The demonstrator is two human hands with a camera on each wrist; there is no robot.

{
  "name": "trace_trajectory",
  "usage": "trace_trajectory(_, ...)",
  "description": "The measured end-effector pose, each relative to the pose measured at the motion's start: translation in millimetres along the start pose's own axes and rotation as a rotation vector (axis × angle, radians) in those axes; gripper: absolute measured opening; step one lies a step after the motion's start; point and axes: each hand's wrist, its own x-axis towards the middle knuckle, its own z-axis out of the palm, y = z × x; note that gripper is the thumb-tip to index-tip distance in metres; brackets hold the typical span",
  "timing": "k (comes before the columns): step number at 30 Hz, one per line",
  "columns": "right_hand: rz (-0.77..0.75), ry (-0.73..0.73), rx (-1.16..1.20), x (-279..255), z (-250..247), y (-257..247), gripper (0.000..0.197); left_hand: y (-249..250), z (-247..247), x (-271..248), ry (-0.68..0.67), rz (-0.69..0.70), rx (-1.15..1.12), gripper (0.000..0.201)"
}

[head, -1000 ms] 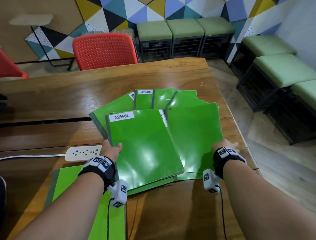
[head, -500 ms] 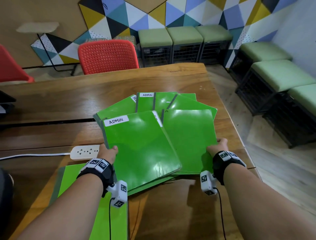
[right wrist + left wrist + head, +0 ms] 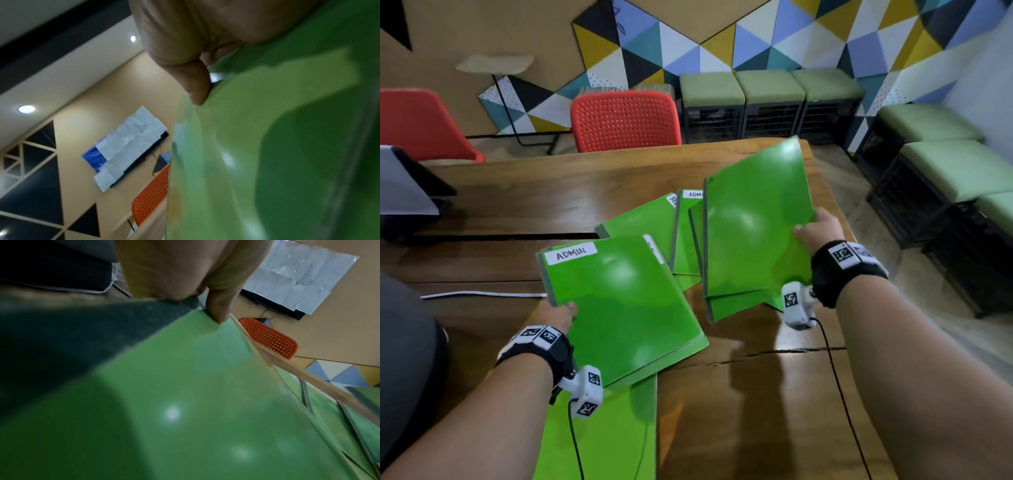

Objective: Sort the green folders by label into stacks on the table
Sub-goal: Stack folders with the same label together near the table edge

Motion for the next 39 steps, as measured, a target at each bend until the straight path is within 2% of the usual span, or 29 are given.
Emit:
trace_trajectory(2, -0.018, 0.01, 0.056, 1.7, -6.3, -17.6, 0.038, -4.8, -7.3, 0.8, 0.002, -0.02, -0.003, 0.048)
trace_trajectory(5, 0.027, -0.056, 0.134, -2.5, 1.3, -28.2, 0.054, -5.0, -15.7, -13.9, -0.014, -0.016, -0.034, 0.045)
trace_trajectory(9, 0.092, -0.226, 0.154, -35.5, 51.7, -18.4, 0.066, -7.1, -5.6, -22.5, -0.04, 0.045, -0.139, 0.032)
trace_trajectory(13, 0.126, -0.342, 0.184, -77.5, 111.9, 6.3, 0.067, -4.3, 8.3, -34.4, -0.031, 0.111, -0.314, 0.037)
trace_trajectory(15, 0.171, -0.401, 0.257, -90.5, 129.2, 13.9, 0.07, 3.0, 10.3, -47.5, -0.054, 0.131, -0.447, 0.05)
trace_trajectory(17, 0.14, -0.438, 0.256, -97.1, 140.5, 16.4, 0.069, 10.3, 9.1, -60.2, -0.106, 0.159, -0.468, 0.069)
trace_trajectory(19, 0.042, -0.467, 0.19, -102.5, 143.4, 10.9, 0.067, 15.6, 4.1, -68.9, -0.148, 0.193, -0.463, 0.087)
trace_trajectory(21, -0.047, -0.465, 0.116, -100.2, 142.6, 7.1, 0.071, 17.4, -4.4, -71.7, -0.194, 0.218, -0.518, 0.094)
trace_trajectory(24, -0.084, -0.532, 0.211, -95.2, 132.9, 2.0, 0.094, 17.4, -22.7, -75.8, -0.269, 0.284, -0.584, 0.093)
trace_trajectory(27, -0.107, -0.596, 0.383, -95.5, 127.4, -6.4, 0.098, 15.0, -41.8, -82.9, -0.329, 0.367, -0.623, 0.076)
trace_trajectory(29, -0.146, -0.594, 0.415, -105.4, 118.4, -18.8, 0.086, 14.0, -52.0, -89.6, -0.347, 0.419, -0.668, 0.054)
trace_trajectory(32, -0.272, -0.516, 0.461, -122.0, 105.9, -32.4, 0.042, 13.1, -64.7, -96.3, -0.306, 0.52, -0.67, 0.029)
trace_trajectory(34, -0.338, -0.477, 0.543, -133.5, 104.5, -37.7, 0.037, 11.5, -72.5, -96.8, -0.261, 0.582, -0.667, 0.033)
trace_trajectory(39, -0.332, -0.512, 0.744, -156.2, 120.3, -33.4, 0.073, -2.2, -82.9, -95.5, -0.26, 0.63, -0.787, 0.069)
